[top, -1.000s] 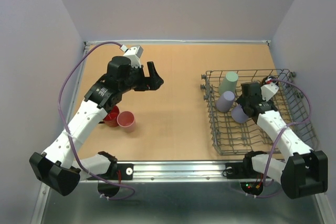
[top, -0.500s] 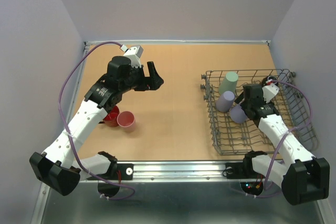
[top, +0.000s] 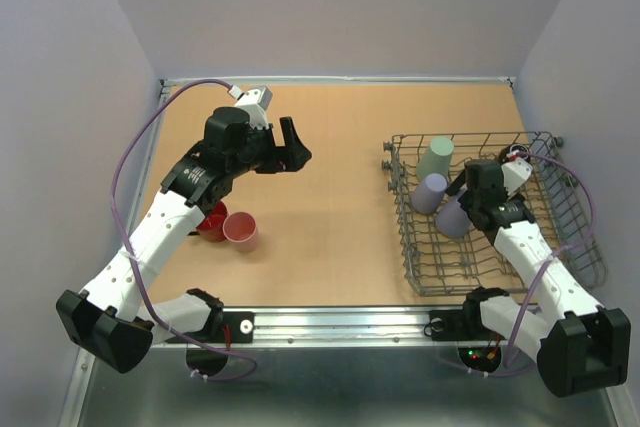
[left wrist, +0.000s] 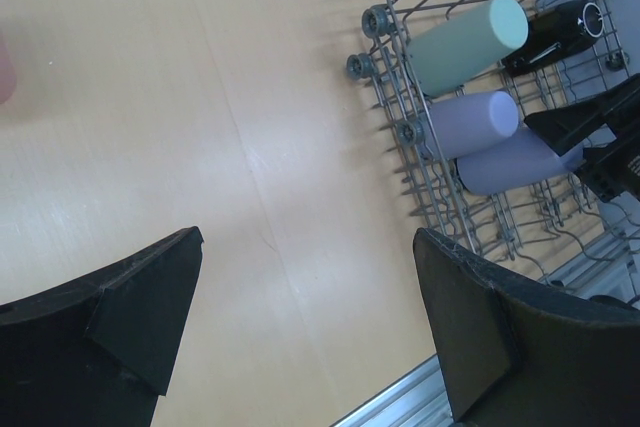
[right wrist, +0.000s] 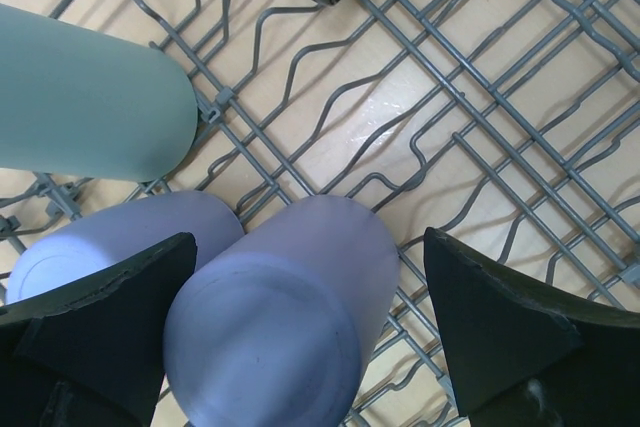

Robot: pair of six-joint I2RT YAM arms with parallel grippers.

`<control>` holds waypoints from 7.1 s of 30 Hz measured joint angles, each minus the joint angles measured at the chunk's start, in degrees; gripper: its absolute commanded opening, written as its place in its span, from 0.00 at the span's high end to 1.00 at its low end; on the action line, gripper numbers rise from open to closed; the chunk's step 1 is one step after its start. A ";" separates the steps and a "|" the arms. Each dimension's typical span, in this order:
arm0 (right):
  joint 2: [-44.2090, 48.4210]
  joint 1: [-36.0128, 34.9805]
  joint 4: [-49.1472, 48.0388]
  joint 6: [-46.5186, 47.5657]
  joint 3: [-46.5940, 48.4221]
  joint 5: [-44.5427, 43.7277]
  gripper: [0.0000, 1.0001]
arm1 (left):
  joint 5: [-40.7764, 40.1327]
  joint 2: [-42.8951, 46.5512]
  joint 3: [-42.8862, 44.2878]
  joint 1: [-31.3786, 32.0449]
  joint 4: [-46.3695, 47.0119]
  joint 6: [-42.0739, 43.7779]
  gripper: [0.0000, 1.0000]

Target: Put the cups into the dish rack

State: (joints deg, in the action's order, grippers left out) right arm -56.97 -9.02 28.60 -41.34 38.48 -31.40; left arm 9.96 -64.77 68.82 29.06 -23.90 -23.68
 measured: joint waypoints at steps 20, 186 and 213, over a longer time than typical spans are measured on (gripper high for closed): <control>8.28 0.00 8.48 2.54 18.60 4.90 0.00 | -6.56 -9.14 1.01 -11.98 -5.46 -0.20 0.02; -2.54 -7.56 20.50 2.25 45.94 -16.28 1.00 | 23.52 -6.58 -18.67 -10.27 49.24 -40.15 0.27; -10.47 35.04 8.11 9.40 19.21 1.57 1.00 | 26.45 -3.02 -15.41 -21.31 27.34 -16.11 0.30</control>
State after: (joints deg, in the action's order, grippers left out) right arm -67.44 26.02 36.71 -31.94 57.69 -29.82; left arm 36.40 -67.79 53.41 7.75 3.44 -39.79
